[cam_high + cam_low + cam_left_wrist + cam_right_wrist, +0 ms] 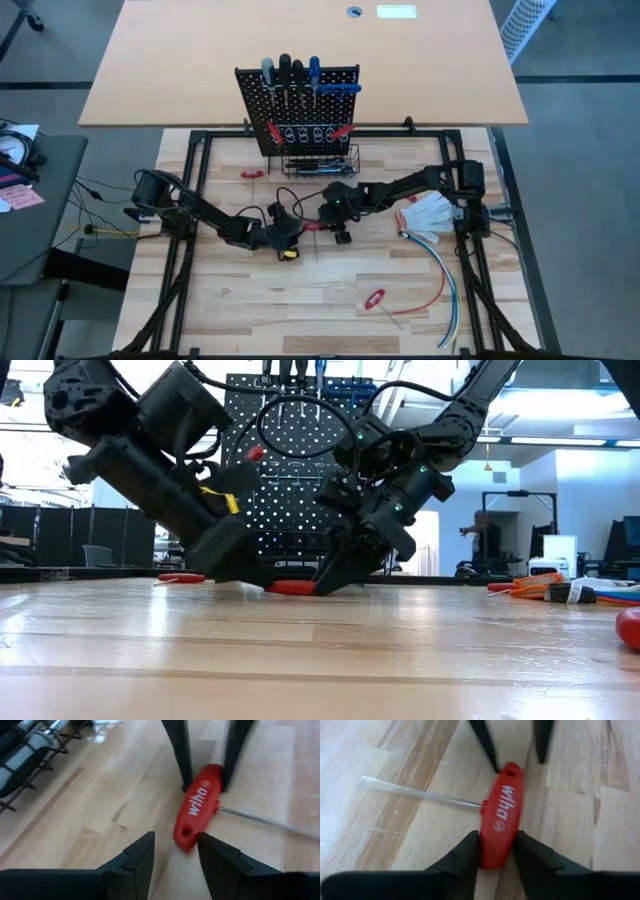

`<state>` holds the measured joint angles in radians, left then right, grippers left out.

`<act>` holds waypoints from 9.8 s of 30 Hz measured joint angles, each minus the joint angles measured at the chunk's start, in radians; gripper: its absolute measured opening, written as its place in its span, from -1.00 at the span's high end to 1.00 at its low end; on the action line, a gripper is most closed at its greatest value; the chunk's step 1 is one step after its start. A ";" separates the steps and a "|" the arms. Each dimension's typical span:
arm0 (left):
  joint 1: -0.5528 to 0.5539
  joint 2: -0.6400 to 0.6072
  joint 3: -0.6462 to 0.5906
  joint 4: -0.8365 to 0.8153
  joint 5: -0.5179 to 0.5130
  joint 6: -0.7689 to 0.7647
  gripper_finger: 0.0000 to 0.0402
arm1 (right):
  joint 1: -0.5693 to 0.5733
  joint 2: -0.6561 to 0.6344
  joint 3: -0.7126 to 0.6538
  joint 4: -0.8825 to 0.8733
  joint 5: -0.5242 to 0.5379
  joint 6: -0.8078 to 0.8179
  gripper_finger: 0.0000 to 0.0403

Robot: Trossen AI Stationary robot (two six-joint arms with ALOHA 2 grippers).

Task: Hang tools onto peg board
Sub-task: Hang the red allen wrench on the pegboard

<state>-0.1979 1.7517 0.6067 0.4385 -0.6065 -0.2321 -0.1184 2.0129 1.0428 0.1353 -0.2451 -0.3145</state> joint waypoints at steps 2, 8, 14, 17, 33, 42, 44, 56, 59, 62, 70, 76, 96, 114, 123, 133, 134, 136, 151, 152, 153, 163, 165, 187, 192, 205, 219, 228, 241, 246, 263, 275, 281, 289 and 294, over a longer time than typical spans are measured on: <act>-0.016 -0.017 0.000 -0.009 0.001 0.001 0.28 | -0.001 0.000 0.000 -0.002 0.003 0.002 0.52; -0.058 -0.162 -0.001 -0.137 -0.090 -0.055 0.28 | 0.025 -0.014 0.000 -0.002 0.179 -0.011 0.74; -0.118 -0.260 -0.037 -0.147 -0.233 -0.075 0.28 | 0.116 -0.056 -0.004 0.031 0.514 -0.105 0.74; -0.132 -0.280 -0.074 -0.070 -0.234 -0.107 0.28 | 0.195 -0.062 -0.003 0.103 0.773 -0.221 0.75; -0.116 -0.280 -0.203 0.258 -0.130 -0.174 0.28 | 0.355 -0.060 -0.003 0.339 0.991 -0.508 0.95; -0.116 -0.280 -0.203 0.256 -0.131 -0.154 0.28 | 0.332 -0.060 -0.002 0.310 0.978 -0.472 0.96; -0.116 -0.285 -0.203 0.249 -0.131 -0.154 0.28 | 0.330 -0.061 -0.002 0.307 0.978 -0.468 0.96; -0.081 -0.771 -0.202 -0.689 -0.441 -0.597 0.28 | 0.170 -0.175 -0.051 0.139 0.618 -0.112 0.96; 0.003 -0.836 -0.202 -0.873 -0.446 -0.805 0.28 | 0.120 -0.176 -0.051 0.108 0.302 -0.002 0.95; 0.101 -0.841 -0.202 -0.891 -0.437 -0.905 0.28 | 0.097 -0.172 -0.051 0.063 0.038 0.060 0.95; 0.481 -0.779 -0.194 -0.893 -0.221 -0.717 0.28 | 0.178 -0.148 -0.049 0.004 -0.063 0.034 0.95; 0.766 -0.706 -0.129 -0.887 -0.057 -0.523 0.28 | 0.213 -0.147 -0.049 -0.005 -0.038 -0.024 0.95; 1.112 -0.334 0.078 -0.851 0.145 -0.205 0.28 | 0.201 -0.147 -0.050 -0.016 -0.034 -0.026 0.95; 1.164 -0.072 0.331 -1.099 0.076 -0.204 0.29 | 0.203 -0.147 -0.050 -0.040 -0.034 -0.024 0.95; 1.165 -0.062 0.321 -1.080 0.027 -0.214 0.55 | 0.203 -0.147 -0.050 -0.049 -0.034 -0.007 0.95; 1.165 -0.064 0.321 -1.067 0.025 -0.219 0.74 | 0.205 -0.147 -0.050 -0.050 -0.034 0.000 0.95; 1.164 -0.064 0.321 -1.069 0.025 -0.218 0.73 | 0.206 -0.147 -0.050 -0.050 -0.034 0.000 0.95; 1.164 -0.064 0.320 -1.077 0.026 -0.217 0.70 | 0.209 -0.147 -0.050 -0.050 -0.034 0.001 0.95; 1.132 -0.065 0.255 -1.033 0.005 -0.200 0.37 | 0.216 -0.147 -0.050 -0.049 -0.035 0.019 0.95; 1.131 -0.065 0.252 -1.031 0.006 -0.206 0.38 | 0.216 -0.147 -0.050 -0.049 -0.035 0.022 0.95; 1.131 -0.065 0.250 -1.028 0.012 -0.211 0.39 | 0.216 -0.147 -0.050 -0.049 -0.035 0.026 0.95; 1.142 -0.070 0.225 -0.996 0.100 -0.221 0.59 | 0.226 -0.147 -0.050 -0.050 -0.035 0.030 0.95; 1.147 -0.070 0.225 -0.997 0.125 -0.221 0.63 | 0.230 -0.147 -0.050 -0.052 -0.035 0.034 0.95; 1.031 -0.186 0.215 -1.254 0.099 -0.382 0.72 | 0.234 -0.147 -0.050 -0.048 -0.035 0.037 0.95; 1.046 -0.226 0.170 -1.167 -0.027 -0.381 0.69 | 0.236 -0.147 -0.050 -0.052 -0.034 0.037 0.95; 1.039 -0.210 0.103 -0.984 -0.131 -0.364 0.69 | 0.236 -0.147 -0.050 -0.054 -0.035 0.037 0.95; 1.021 -0.211 0.006 -0.837 -0.062 -0.372 0.69 | 0.236 -0.147 -0.050 -0.053 -0.034 0.036 0.95; 1.016 -0.215 -0.044 -0.842 0.016 -0.428 0.69 | 0.235 -0.147 -0.050 -0.054 -0.034 0.035 0.95; 1.022 -0.322 -0.073 -0.955 0.188 -0.463 0.69 | 0.235 -0.147 -0.050 -0.054 -0.035 0.033 0.95; 1.017 -0.410 -0.077 -0.991 0.227 -0.463 0.69 | 0.234 -0.147 -0.050 -0.054 -0.035 0.034 0.95; 1.043 -0.426 -0.265 -0.556 0.041 -0.479 0.51 | 0.234 -0.147 -0.050 -0.054 -0.035 0.036 0.95; 1.043 -0.426 -0.388 -0.333 0.010 -0.480 0.51 | 0.234 -0.147 -0.050 -0.050 -0.034 0.028 0.95; 1.045 -0.426 -0.406 -0.325 0.010 -0.484 0.80 | 0.234 -0.147 -0.050 -0.049 -0.034 0.026 0.95; 0.990 -0.426 -0.381 -0.422 0.013 -0.526 0.98 | 0.234 -0.147 -0.050 -0.047 -0.034 0.018 0.95; 0.911 -0.426 -0.342 -0.570 -0.001 -0.614 0.99 | 0.233 -0.147 -0.050 -0.045 -0.034 0.018 0.95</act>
<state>0.7132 1.3258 0.2650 -0.1310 -0.6077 -0.8457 0.1143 1.8660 0.9928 0.0898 -0.2794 -0.2962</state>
